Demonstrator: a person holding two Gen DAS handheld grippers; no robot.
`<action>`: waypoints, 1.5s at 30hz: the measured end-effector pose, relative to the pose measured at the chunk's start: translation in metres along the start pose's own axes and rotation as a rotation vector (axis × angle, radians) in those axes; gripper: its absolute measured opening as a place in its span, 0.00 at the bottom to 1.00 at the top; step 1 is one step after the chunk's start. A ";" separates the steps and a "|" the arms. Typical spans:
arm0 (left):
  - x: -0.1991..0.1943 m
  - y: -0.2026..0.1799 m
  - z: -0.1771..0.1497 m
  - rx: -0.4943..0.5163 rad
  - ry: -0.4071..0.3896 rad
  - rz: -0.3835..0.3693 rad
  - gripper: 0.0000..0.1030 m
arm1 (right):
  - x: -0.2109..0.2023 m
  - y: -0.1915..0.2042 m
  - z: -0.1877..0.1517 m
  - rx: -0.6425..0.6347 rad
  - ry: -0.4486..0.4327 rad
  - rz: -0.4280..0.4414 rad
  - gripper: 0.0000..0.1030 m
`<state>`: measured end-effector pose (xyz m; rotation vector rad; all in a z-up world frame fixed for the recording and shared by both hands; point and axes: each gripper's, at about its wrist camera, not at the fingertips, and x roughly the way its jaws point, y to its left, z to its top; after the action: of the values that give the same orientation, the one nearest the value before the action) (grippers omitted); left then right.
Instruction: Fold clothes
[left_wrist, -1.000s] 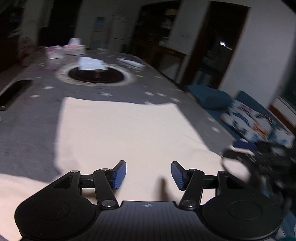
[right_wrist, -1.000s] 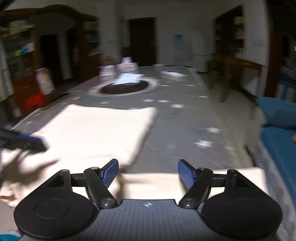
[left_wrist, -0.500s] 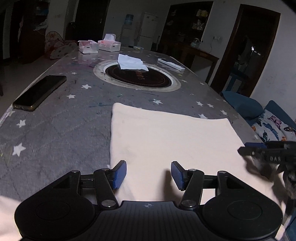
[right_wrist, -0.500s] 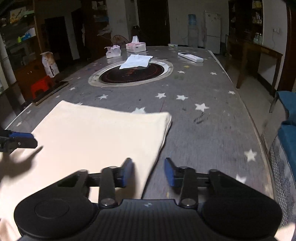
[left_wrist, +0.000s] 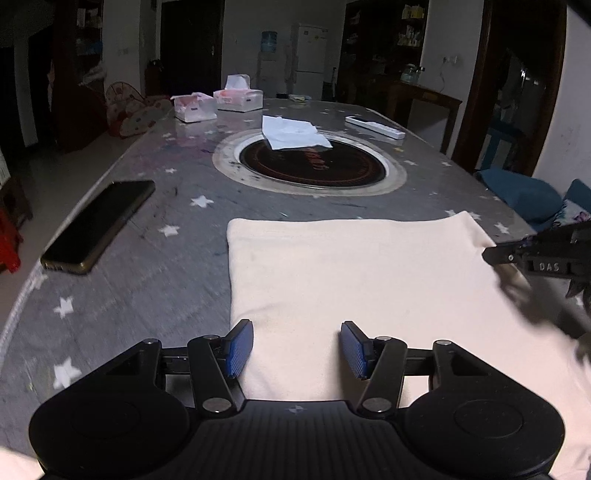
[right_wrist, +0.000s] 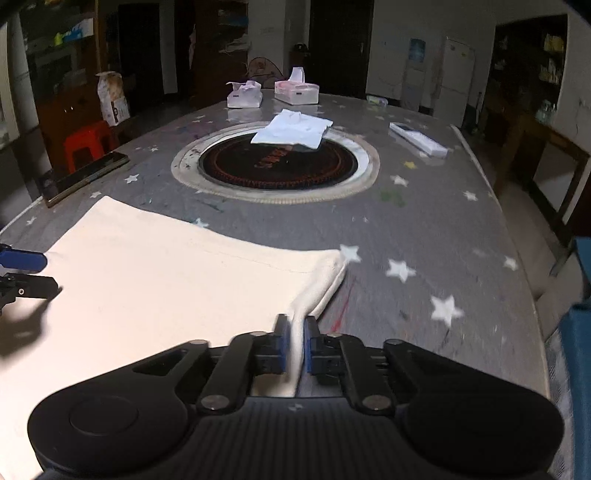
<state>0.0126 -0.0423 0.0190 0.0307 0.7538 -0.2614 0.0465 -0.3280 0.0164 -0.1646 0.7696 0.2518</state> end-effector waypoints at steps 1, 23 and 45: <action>-0.002 0.001 0.000 -0.002 -0.002 -0.002 0.55 | -0.001 0.002 0.002 -0.014 -0.004 -0.004 0.17; -0.107 -0.067 -0.105 0.129 -0.050 -0.200 0.58 | -0.130 0.102 -0.125 -0.177 -0.121 0.196 0.56; -0.118 0.094 -0.111 -0.254 -0.118 0.247 0.57 | -0.128 0.099 -0.129 -0.089 -0.119 0.249 0.71</action>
<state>-0.1215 0.0888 0.0119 -0.1309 0.6540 0.0682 -0.1561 -0.2846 0.0096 -0.1365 0.6601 0.5285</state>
